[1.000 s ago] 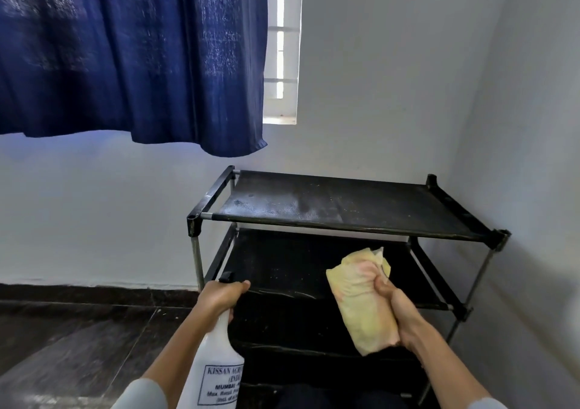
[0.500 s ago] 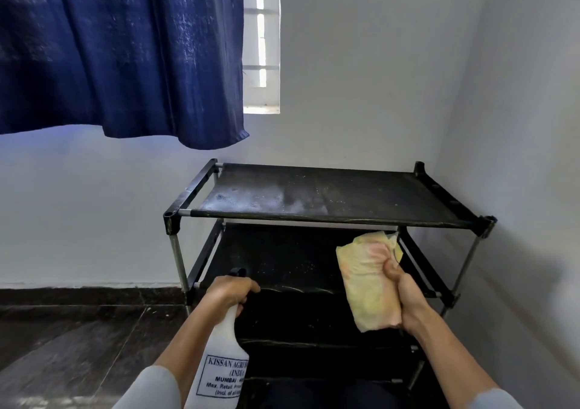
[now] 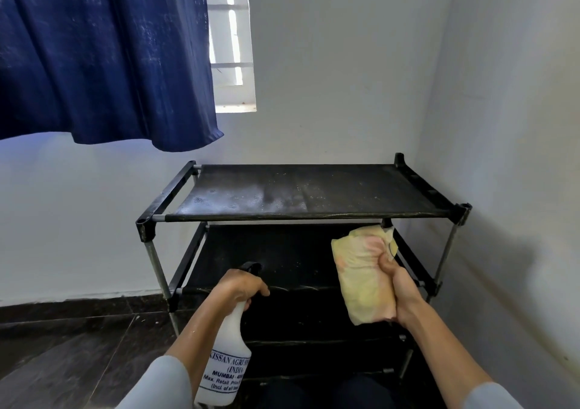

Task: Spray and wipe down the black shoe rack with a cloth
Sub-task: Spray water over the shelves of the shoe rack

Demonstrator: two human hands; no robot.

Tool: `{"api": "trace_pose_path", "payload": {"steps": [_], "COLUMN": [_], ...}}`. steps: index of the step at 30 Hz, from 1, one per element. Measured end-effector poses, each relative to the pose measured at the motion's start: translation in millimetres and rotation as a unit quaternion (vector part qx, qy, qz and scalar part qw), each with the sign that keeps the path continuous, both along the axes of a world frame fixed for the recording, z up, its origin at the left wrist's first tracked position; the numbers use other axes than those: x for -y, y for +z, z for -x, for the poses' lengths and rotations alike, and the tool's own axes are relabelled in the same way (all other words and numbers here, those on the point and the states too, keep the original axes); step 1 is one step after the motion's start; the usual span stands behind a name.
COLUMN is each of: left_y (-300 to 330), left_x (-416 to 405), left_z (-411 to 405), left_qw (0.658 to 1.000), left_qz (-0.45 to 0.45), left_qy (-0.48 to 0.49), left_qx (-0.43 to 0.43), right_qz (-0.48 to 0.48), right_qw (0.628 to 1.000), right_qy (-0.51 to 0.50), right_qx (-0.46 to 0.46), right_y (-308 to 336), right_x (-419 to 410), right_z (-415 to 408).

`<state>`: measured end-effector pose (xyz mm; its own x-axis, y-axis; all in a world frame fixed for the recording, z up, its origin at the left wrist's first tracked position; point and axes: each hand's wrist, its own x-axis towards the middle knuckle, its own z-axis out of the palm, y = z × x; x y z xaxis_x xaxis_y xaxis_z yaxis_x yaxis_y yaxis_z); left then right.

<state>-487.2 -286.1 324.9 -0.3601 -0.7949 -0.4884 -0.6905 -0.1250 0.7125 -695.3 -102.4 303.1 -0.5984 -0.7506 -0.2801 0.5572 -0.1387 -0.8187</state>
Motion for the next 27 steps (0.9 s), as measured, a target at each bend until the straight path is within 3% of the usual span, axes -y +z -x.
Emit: {"api": "trace_pose_path", "payload": {"steps": [7, 13, 19, 27], "left_y": [2, 6, 1, -3], "left_x": [-5, -14, -22, -31], "left_z": [12, 38, 56, 81], "left_qw": [0.999, 0.999, 0.999, 0.996], "left_qz": [-0.029, -0.018, -0.008, -0.025], "left_qy": [-0.033, -0.034, -0.046, -0.071], "left_qx": [-0.013, 0.025, -0.011, 0.050], "right_qz": [0.021, 0.012, 0.034, 0.030], "right_qw": [1.000, 0.999, 0.998, 0.997], "right_qy": [-0.017, -0.036, -0.047, -0.077], "right_qx": [0.003, -0.001, 0.001, -0.013], "right_y": [6, 4, 2, -1], "right_x": [-7, -17, -31, -46], "right_z": [8, 15, 25, 35]}}
